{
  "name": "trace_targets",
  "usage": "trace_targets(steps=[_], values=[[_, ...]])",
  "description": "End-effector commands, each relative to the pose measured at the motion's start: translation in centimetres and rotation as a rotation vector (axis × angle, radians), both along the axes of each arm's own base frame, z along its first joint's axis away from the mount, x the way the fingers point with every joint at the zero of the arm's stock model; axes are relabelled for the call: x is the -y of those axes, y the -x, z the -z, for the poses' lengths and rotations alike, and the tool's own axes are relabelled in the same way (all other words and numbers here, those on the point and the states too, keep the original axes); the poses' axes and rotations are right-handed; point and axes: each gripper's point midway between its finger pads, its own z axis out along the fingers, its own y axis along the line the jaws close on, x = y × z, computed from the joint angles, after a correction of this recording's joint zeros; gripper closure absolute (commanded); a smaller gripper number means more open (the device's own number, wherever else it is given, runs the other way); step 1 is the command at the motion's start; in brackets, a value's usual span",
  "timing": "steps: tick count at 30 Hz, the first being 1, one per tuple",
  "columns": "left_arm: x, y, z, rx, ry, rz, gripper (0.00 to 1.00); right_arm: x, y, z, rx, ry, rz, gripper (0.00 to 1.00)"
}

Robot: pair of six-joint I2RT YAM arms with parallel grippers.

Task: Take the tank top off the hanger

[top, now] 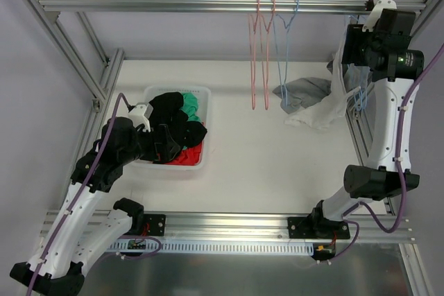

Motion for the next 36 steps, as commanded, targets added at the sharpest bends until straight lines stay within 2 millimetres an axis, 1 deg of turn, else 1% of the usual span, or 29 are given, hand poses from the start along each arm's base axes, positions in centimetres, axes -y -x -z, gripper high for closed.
trace_targets(steps=[1,2,4,5,6,7,8,10,11,12,13,15,16,17,18,19,20,22,27,28,33,36], values=[[0.5,0.0,-0.2,0.029,-0.001,0.044,0.01,-0.2,-1.0,-0.9,0.036,-0.014,-0.025,0.42],[0.5,0.0,-0.1,0.028,0.000,0.045,0.01,-0.8,-1.3,-0.7,0.033,-0.032,-0.054,0.48],[0.5,-0.1,-0.2,0.035,0.001,0.042,0.01,-0.6,-1.7,-0.1,0.019,-0.032,-0.045,0.56],[0.5,-0.1,-0.1,0.035,0.001,0.042,0.01,-0.5,-1.8,-0.2,0.023,-0.030,-0.037,0.61],[0.5,0.0,-0.1,0.036,0.003,0.045,0.01,-0.5,-1.9,-0.3,0.029,-0.035,-0.035,0.64],[0.7,0.0,-0.1,0.031,0.006,0.055,0.01,0.0,-1.9,-0.4,0.035,-0.019,-0.007,0.67],[0.9,0.0,0.0,0.031,0.010,0.065,0.01,0.1,-2.1,-0.9,0.052,-0.017,0.000,0.74],[1.3,0.0,0.3,0.008,0.010,0.088,0.01,-0.1,-2.1,-1.3,0.070,-0.025,-0.002,0.82],[1.5,0.0,0.4,0.003,0.016,0.098,0.01,-0.4,-2.2,-1.8,0.090,-0.028,-0.008,0.95],[1.5,0.0,0.5,-0.002,0.014,0.102,0.01,-0.5,-2.1,-2.2,0.104,-0.029,-0.010,1.00],[1.6,0.0,0.5,-0.003,0.015,0.104,0.01,-1.4,-2.1,-2.3,0.109,-0.031,-0.034,1.00],[1.6,0.1,0.4,0.002,0.018,0.104,0.01,-2.5,-1.9,-3.2,0.146,-0.032,-0.068,1.00],[1.6,0.2,0.3,0.007,0.021,0.103,0.01,-4.1,-2.1,-3.3,0.160,-0.044,-0.121,1.00],[1.5,0.2,0.2,0.012,0.022,0.102,0.01,-4.8,-2.0,-3.6,0.174,-0.056,-0.149,1.00],[1.5,0.3,0.2,0.014,0.025,0.102,0.01,-5.2,-1.5,-4.3,0.201,-0.065,-0.166,1.00],[1.5,0.3,0.1,0.021,0.027,0.102,0.01,-5.7,-1.5,-4.8,0.224,-0.080,-0.185,1.00],[1.5,0.3,0.1,0.021,0.028,0.103,0.01,-5.9,-1.4,-4.6,0.223,-0.093,-0.191,1.00],[1.7,0.4,0.0,0.024,0.033,0.110,0.01,-6.3,-1.0,-5.4,0.250,-0.117,-0.205,1.00],[1.8,0.5,-0.2,0.032,0.040,0.122,0.01,-7.3,0.0,-5.9,0.270,-0.142,-0.254,1.00],[1.8,0.5,-0.3,0.034,0.043,0.123,0.01,-7.4,0.5,-6.3,0.280,-0.138,-0.262,1.00],[2.4,1.0,-1.1,0.063,0.075,0.164,0.01,-7.3,2.2,-7.3,0.311,-0.130,-0.258,1.00],[2.6,1.4,-2.0,0.099,0.096,0.182,0.01,-7.2,3.4,-7.2,0.302,-0.131,-0.247,1.00]])
